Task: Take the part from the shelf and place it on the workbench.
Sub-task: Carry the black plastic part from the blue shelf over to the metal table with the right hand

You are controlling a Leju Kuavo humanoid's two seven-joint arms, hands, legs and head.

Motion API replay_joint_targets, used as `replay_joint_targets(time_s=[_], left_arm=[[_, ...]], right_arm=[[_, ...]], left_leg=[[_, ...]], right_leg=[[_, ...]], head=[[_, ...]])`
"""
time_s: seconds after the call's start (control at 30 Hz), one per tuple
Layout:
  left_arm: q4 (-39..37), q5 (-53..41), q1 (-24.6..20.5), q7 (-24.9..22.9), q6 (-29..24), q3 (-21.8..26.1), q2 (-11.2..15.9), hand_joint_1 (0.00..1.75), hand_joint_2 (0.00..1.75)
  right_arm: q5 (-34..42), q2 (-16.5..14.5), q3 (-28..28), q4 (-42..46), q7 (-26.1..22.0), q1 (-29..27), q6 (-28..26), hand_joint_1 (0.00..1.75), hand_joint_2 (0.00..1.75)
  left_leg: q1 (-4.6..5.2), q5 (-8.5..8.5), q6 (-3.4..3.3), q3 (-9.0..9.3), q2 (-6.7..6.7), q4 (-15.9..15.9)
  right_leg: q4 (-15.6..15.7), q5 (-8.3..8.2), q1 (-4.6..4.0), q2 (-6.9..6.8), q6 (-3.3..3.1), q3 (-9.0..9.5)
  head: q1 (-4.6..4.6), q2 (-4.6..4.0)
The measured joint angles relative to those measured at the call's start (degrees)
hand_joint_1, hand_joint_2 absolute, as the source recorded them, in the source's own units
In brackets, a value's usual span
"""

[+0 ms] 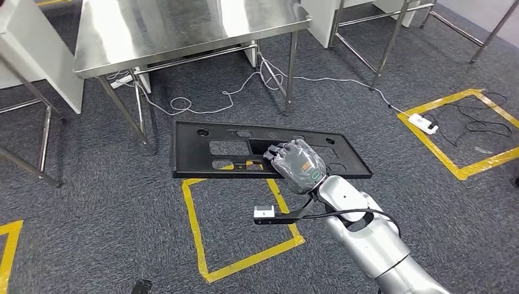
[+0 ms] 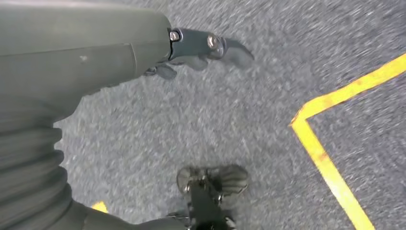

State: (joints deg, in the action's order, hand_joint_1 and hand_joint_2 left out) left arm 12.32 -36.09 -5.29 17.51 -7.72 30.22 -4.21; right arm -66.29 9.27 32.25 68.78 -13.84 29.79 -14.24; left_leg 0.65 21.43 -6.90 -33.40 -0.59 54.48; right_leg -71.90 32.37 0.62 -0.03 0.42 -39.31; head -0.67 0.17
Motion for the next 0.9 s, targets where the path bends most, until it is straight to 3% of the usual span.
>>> replay_joint_targets(time_s=[0.03, 0.13, 0.17, 0.23, 0.27, 0.3, 0.37, 0.4, 0.47, 0.5, 0.53, 0.57, 0.63, 0.7, 0.77, 0.83, 0.9], left_arm=[[0.0, 0.0, 0.1, 0.0, 0.0, 0.0, -0.2, 0.0, 1.75], [0.0, -0.1, 0.4, -0.1, 0.0, 0.0, -0.3, 0.0, 1.75], [0.0, -0.1, 0.3, -0.1, 0.0, 0.1, -0.1, 0.0, 1.75], [0.0, -0.3, 0.3, -0.2, 0.0, 0.4, 0.2, 0.0, 1.75], [0.0, -0.3, 0.4, -0.2, 0.0, 0.5, 0.2, 0.0, 1.75], [0.0, -0.3, 0.4, -0.2, 0.0, 0.6, 0.2, 0.0, 1.75], [-0.1, -0.4, 0.4, -0.2, -0.1, 0.6, 0.4, 0.0, 1.75], [-0.1, -0.4, 0.4, -0.2, -0.1, 0.6, 0.3, 0.0, 1.75], [-0.1, -0.5, 0.3, -0.2, -0.1, 0.6, 0.3, 0.0, 1.75], [-0.1, -0.5, 0.3, -0.2, 0.0, 0.6, 0.2, 0.0, 1.75], [-0.1, -0.5, 0.3, -0.2, 0.0, 0.6, 0.2, 0.0, 1.75], [-0.1, -0.5, 0.3, -0.2, 0.0, 0.6, 0.2, 0.0, 1.75], [-0.1, -0.6, 0.3, -0.2, -0.1, 0.6, 0.1, 0.0, 1.75], [-0.1, -0.6, 0.3, -0.2, -0.1, 0.6, 0.0, 0.0, 1.75], [-0.1, -0.6, 0.3, -0.2, -0.1, 0.7, 0.0, 0.0, 1.75], [-0.1, -0.6, 0.3, -0.2, -0.1, 0.7, 0.0, 0.0, 1.75], [-0.1, -0.7, 0.3, -0.2, -0.1, 0.8, 0.0, 0.0, 1.75]], right_arm=[[0.4, 0.1, 0.0, 0.0, -0.1, -0.3, 0.0, 1.75, 1.75], [1.0, 0.2, -0.1, -0.1, -0.3, -0.3, 0.0, 1.75, 1.75], [1.0, 0.1, -0.1, -0.1, -0.4, -0.3, 0.0, 1.75, 1.75], [1.0, -0.1, -0.1, -0.1, -0.6, -0.4, 0.0, 1.75, 1.75], [1.0, -0.1, -0.1, -0.1, -0.6, -0.5, 0.0, 1.75, 1.75], [1.0, -0.2, -0.1, -0.1, -0.6, -0.5, 0.0, 1.75, 1.75], [1.0, -0.3, -0.1, -0.1, -0.6, -0.5, 0.0, 1.75, 1.75], [1.0, -0.3, -0.1, -0.1, -0.6, -0.4, 0.0, 1.75, 1.75], [1.0, -0.4, -0.1, -0.1, -0.6, -0.3, 0.0, 1.75, 1.75], [1.0, -0.4, -0.1, -0.1, -0.6, -0.3, 0.0, 1.75, 1.75], [1.0, -0.4, -0.1, -0.1, -0.6, -0.3, 0.0, 1.75, 1.75], [1.1, -0.5, -0.1, -0.1, -0.5, -0.3, 0.0, 1.75, 1.75], [1.4, -0.7, -0.2, -0.1, -0.3, -0.1, 0.0, 1.75, 1.75], [1.8, -0.8, -0.4, -0.1, -0.1, 0.2, 0.0, 1.75, 1.75], [1.9, -0.8, -0.6, -0.1, -0.1, 0.4, 0.0, 1.75, 1.75], [1.7, -0.8, -0.7, -0.1, -0.1, 0.4, 0.0, 1.75, 1.75], [1.5, -0.9, -0.7, -0.1, -0.1, 0.4, 0.0, 1.75, 1.75]], left_leg=[[-0.36, 0.23, 0.74, -0.04, -0.65, 0.3], [-1.49, 1.9, 3.62, -0.83, -1.66, 2.7], [-1.6, 2.72, 4.49, -1.42, -1.8, 4.1], [-1.5, 3.87, 5.5, -2.27, -1.83, 5.7], [-1.63, 4.19, 5.72, -2.42, -1.76, 6.1], [-1.71, 4.42, 5.9, -2.43, -1.54, 6.2], [-1.85, 5.96, 6.32, -3.47, -0.62, 8.6], [-1.85, 7.48, 6.49, -4.93, -0.01, 11.7], [-1.84, 10.6, 6.53, -9.04, 0.71, 19.4], [-1.78, 11.23, 6.29, -10.69, 0.81, 22.1], [-1.71, 10.71, 6.01, -11.35, 0.79, 22.8], [-1.62, 9.1, 5.76, -10.83, 0.73, 21.1], [-1.46, 4.55, 5.69, -7.16, 0.64, 13.1], [-1.19, 2.65, 6.12, -3.98, 0.63, 6.7], [-0.87, 2.6, 5.59, -3.31, 0.6, 5.3], [-0.68, 2.09, 4.37, -3.29, 0.52, 5.2], [-0.62, 2.06, 4.0, -3.18, 0.42, 5.1]], right_leg=[[0.3, -0.79, 0.48, 0.01, 0.83, -0.54], [9.2, -5.81, 1.88, -0.11, 3.98, 2.38], [10.8, -6.54, 2.14, 0.02, 4.04, 3.11], [10.6, -6.23, 2.22, 0.36, 2.72, 2.98], [10.5, -6.06, 2.32, 0.44, 1.86, 2.96], [10.4, -6.0, 2.28, 0.43, 1.45, 2.9], [10.4, -5.98, 2.17, 0.41, 1.13, 2.97], [10.4, -5.97, 2.0, 0.39, 1.03, 3.03], [10.4, -5.87, 1.58, 0.31, 0.97, 3.08], [10.4, -5.8, 1.3, 0.28, 0.88, 3.1], [10.4, -5.71, 1.03, 0.27, 0.73, 3.18], [10.4, -5.59, 0.79, 0.27, 0.53, 3.35], [10.6, -5.34, 0.45, 0.3, 0.08, 3.92], [11.1, -5.29, 0.19, 0.35, -0.28, 4.37], [11.5, -5.37, 0.03, 0.35, -0.54, 4.53], [11.8, -5.38, 0.02, 0.25, -0.64, 4.73], [12.1, -5.39, 0.02, 0.13, -0.64, 4.98]], head=[[-0.01, 0.0], [0.24, 0.0], [0.49, 0.0], [0.48, 0.0], [0.25, 0.0], [-0.02, 0.0], [-0.2, 0.0], [-0.31, 0.0], [-0.41, 0.0], [-0.46, 0.0], [-0.45, 0.0], [-0.44, 0.0], [-0.4, 0.0], [-0.44, 0.0], [-0.51, 0.0], [-0.55, 0.0], [-0.54, 0.0]])
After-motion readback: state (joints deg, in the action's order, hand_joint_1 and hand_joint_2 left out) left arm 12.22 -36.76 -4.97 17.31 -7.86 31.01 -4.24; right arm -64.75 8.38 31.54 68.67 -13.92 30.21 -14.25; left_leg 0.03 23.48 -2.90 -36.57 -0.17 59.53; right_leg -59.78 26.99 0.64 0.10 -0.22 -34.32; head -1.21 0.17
